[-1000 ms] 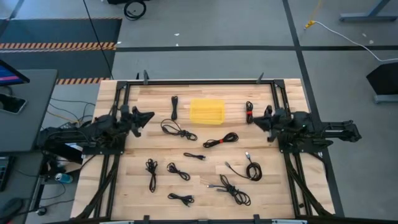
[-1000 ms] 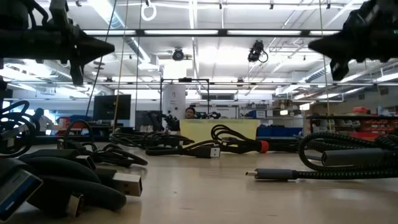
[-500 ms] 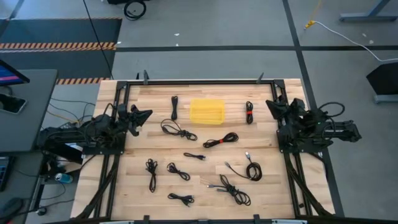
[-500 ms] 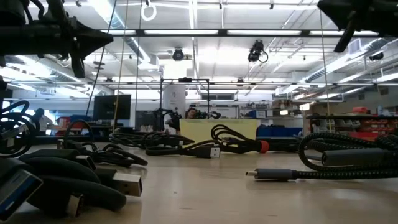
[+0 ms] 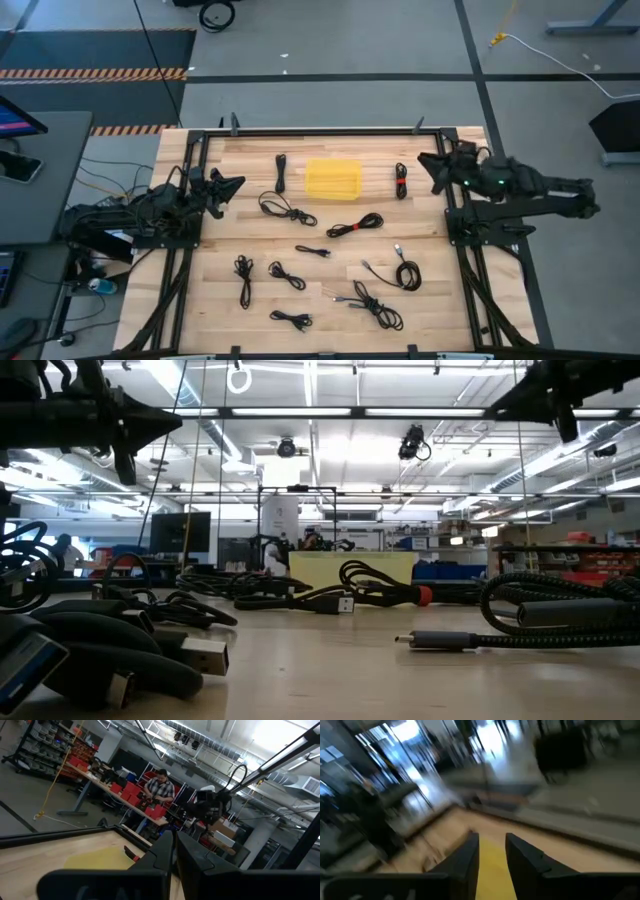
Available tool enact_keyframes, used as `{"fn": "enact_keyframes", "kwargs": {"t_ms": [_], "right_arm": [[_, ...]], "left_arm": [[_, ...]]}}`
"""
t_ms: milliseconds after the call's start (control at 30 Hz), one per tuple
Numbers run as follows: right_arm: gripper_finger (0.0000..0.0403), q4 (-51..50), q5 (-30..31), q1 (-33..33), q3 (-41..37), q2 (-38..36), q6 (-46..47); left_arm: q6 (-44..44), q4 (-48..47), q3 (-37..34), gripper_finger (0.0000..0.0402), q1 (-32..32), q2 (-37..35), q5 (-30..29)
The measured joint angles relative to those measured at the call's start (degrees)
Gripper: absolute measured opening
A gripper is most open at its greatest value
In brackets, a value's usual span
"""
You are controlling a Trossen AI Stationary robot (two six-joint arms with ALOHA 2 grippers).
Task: Pick and place USB-C Cables
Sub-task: Put the black charger cable into the yellow bin
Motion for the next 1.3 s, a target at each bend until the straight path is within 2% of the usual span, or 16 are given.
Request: {"fn": "enact_keyframes", "kwargs": {"t_ms": [133,267,600,933,1133,1300], "right_arm": [[0.012,-15.1,-0.6,0.0,7.2,9.7,7.5],[0.0131,-24.9,-4.3,-1.8,12.0,18.1,12.8],[0.0133,-34.5,-17.1,-9.7,14.2,35.4,22.4],[0.0161,-31.0,-24.4,-17.1,14.2,50.0,23.1],[0.019,-24.0,-24.8,-20.5,14.2,55.4,21.0],[0.0208,-22.2,-25.0,-22.8,14.2,59.1,21.1]], "left_arm": [[0.4,0.0,0.0,0.003,0.0,0.0,-1.6],[3.5,0.8,0.0,0.003,0.0,0.0,-1.9],[3.6,0.7,0.0,0.003,0.1,0.0,-1.9],[4.5,0.6,0.0,0.003,0.1,0.0,-1.6],[4.5,0.6,0.0,0.003,0.1,0.0,-1.3],[4.5,0.6,0.0,0.003,0.1,0.0,-1.2]]}}
